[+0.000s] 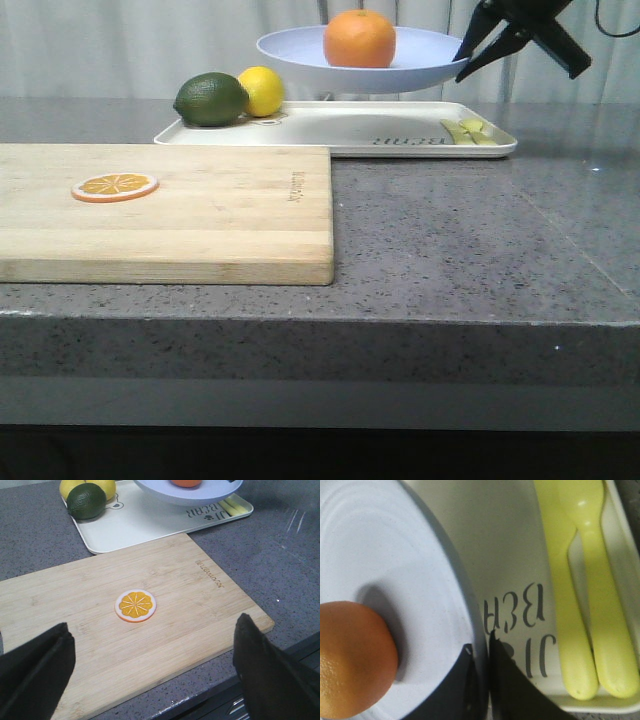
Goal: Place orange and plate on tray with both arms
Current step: 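Carry the plate with the orange over the white tray, then lower the plate onto the white tray and open the right gripper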
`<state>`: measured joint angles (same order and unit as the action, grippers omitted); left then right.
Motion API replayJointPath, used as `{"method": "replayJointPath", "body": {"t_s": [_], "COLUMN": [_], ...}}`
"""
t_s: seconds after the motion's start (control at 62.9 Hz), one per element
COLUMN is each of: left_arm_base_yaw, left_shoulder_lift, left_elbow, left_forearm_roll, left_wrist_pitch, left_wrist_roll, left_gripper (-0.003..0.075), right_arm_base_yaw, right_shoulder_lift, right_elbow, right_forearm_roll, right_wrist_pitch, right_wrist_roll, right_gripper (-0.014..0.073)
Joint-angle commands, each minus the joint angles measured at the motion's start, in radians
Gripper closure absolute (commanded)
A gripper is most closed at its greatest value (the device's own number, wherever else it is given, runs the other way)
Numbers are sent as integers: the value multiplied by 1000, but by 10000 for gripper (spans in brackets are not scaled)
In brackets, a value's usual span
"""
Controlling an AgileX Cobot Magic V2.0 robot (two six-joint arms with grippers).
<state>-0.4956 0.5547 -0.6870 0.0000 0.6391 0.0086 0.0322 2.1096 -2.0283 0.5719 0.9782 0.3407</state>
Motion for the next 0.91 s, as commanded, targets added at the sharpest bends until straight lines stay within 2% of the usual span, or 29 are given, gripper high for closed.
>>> {"method": "replayJointPath", "body": {"t_s": [0.0, 0.191, 0.891], "left_arm_base_yaw": [0, 0, 0], "left_shoulder_lift": [3, 3, 3], "left_elbow": [-25, -25, -25], "left_forearm_roll": [-7, -7, -7], "left_wrist_pitch": [-74, -74, -74], "left_wrist_roll": [-9, -9, -9], "left_gripper": [102, 102, 102], "right_arm_base_yaw": [17, 32, 33], "right_shoulder_lift": [-17, 56, 67], "right_elbow": [-120, -209, -211], "right_forearm_roll": [-3, -55, -97], "right_wrist_pitch": [-16, 11, 27], "right_wrist_roll": [50, 77, 77], "right_gripper": [659, 659, 659]}}
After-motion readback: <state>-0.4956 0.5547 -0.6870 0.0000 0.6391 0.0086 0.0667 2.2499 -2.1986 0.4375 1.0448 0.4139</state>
